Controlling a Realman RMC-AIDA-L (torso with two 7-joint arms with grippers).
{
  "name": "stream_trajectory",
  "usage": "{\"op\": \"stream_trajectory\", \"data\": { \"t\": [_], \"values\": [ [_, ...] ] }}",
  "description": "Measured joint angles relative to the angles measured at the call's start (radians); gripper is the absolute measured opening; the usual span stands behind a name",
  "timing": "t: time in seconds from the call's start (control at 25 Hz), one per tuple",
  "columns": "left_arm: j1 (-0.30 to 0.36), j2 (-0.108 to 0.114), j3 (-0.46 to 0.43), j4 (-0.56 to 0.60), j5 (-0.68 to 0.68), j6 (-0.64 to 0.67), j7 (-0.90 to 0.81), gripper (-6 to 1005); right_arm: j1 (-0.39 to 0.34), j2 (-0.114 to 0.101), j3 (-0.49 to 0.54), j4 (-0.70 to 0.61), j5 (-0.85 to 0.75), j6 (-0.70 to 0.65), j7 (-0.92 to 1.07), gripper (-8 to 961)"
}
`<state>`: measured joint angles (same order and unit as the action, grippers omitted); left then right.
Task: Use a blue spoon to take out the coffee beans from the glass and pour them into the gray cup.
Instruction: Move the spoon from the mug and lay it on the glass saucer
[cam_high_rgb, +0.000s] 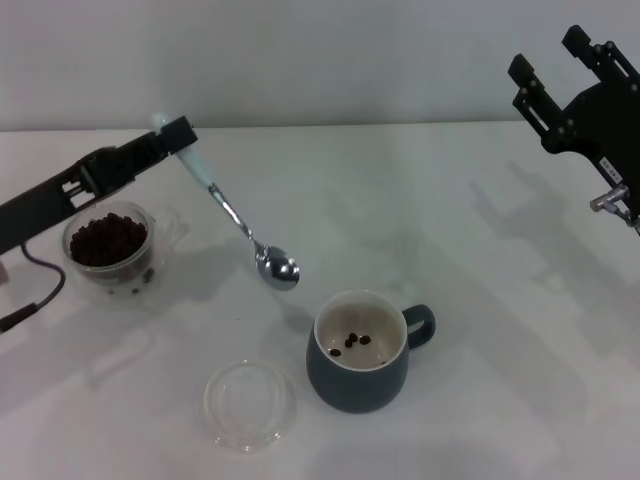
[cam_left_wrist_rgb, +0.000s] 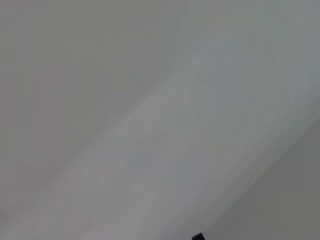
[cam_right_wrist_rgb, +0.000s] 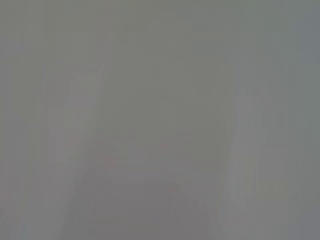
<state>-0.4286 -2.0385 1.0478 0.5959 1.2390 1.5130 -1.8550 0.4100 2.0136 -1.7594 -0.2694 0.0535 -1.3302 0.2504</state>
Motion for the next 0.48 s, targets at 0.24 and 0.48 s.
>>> {"op": "stream_trajectory", "data": {
  "t": [0.24,0.48],
  "values": [
    [0.04,0.007,0.0,-0.001,0.002,0.031,0.001,141,-0.005,0.0,-0.011,0.004,0.003,-0.007,0.001,681],
    [0.094,0.008,0.0,-0.001,0.007,0.045,0.041,146,-0.006,0.001,-0.023,0.007,-0.001,-0.025,0.001,681]
  ]
}}
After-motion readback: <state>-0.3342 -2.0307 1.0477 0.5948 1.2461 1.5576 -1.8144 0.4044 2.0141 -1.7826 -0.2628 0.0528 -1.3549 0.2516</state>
